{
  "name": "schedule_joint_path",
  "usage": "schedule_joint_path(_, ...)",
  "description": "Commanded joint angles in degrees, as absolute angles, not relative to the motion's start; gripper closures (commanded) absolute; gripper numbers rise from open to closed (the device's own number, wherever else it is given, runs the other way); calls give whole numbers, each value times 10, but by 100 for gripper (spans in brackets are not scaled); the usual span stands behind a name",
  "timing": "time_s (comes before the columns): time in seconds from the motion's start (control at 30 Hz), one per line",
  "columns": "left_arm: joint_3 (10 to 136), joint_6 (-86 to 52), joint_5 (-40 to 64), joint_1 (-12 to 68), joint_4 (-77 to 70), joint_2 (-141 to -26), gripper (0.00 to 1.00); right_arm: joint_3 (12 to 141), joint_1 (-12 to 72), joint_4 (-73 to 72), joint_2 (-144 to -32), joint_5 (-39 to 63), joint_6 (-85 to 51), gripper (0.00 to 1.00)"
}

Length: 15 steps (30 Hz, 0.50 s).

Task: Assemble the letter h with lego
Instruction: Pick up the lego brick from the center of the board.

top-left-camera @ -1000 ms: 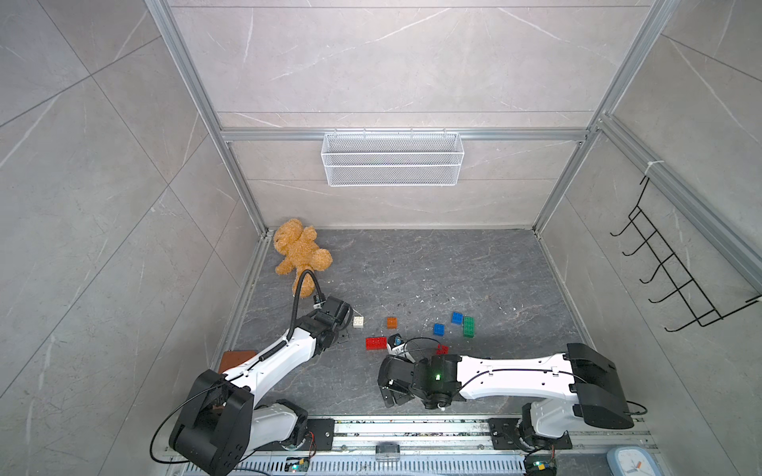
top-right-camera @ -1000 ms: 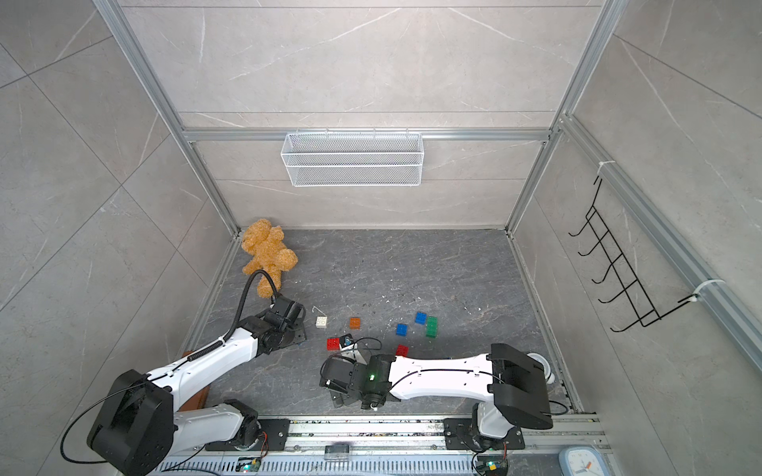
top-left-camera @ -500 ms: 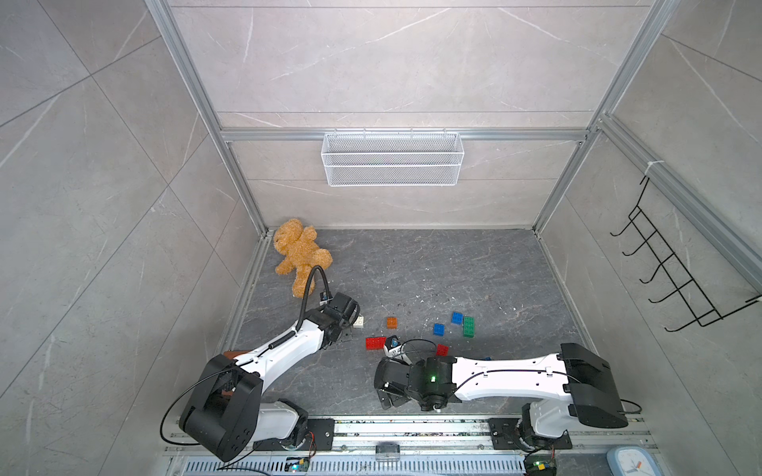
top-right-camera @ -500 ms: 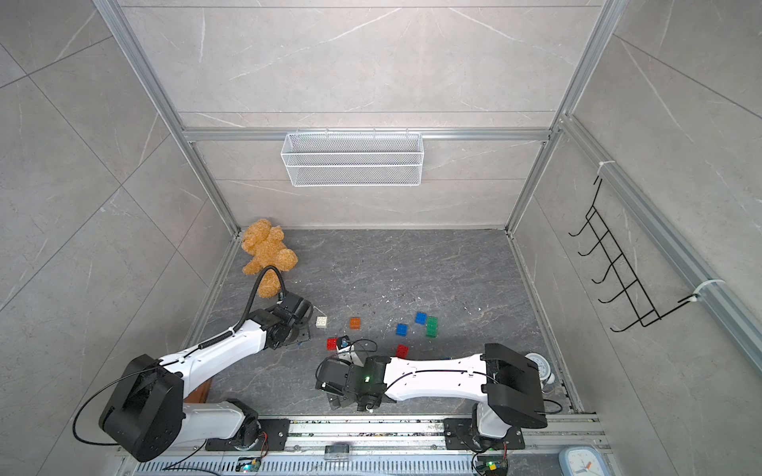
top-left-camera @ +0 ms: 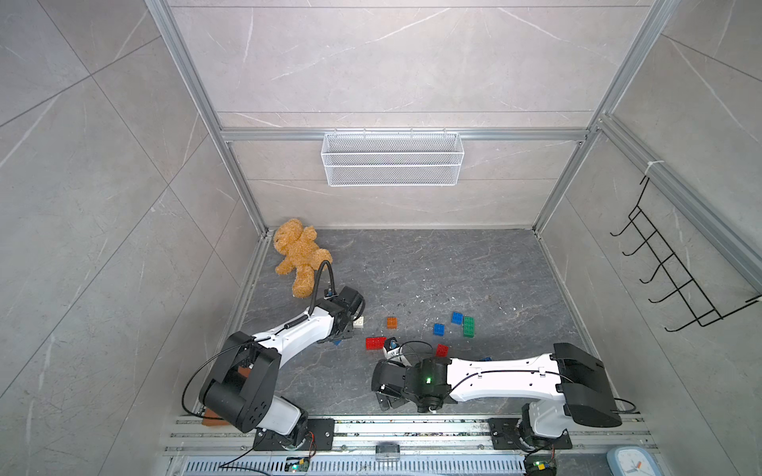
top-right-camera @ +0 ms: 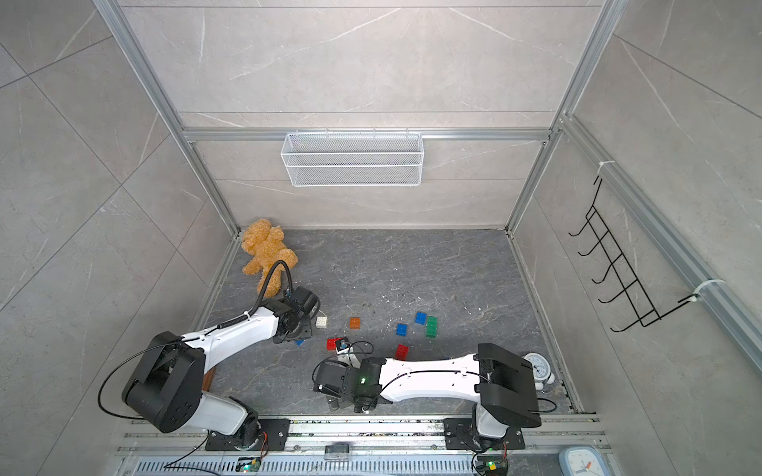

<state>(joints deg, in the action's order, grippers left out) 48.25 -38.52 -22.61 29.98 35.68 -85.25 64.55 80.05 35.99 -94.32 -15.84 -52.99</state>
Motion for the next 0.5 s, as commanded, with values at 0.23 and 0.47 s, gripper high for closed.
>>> schedule_joint_path(0.23,499,-379,-213,301,369,-872,39,664,810,377,-951,-172,-540,0)
schedule_joint_path(0.47,476,-398,-195,301,361,-852,43,666,814,389,-951,-179,-538,0)
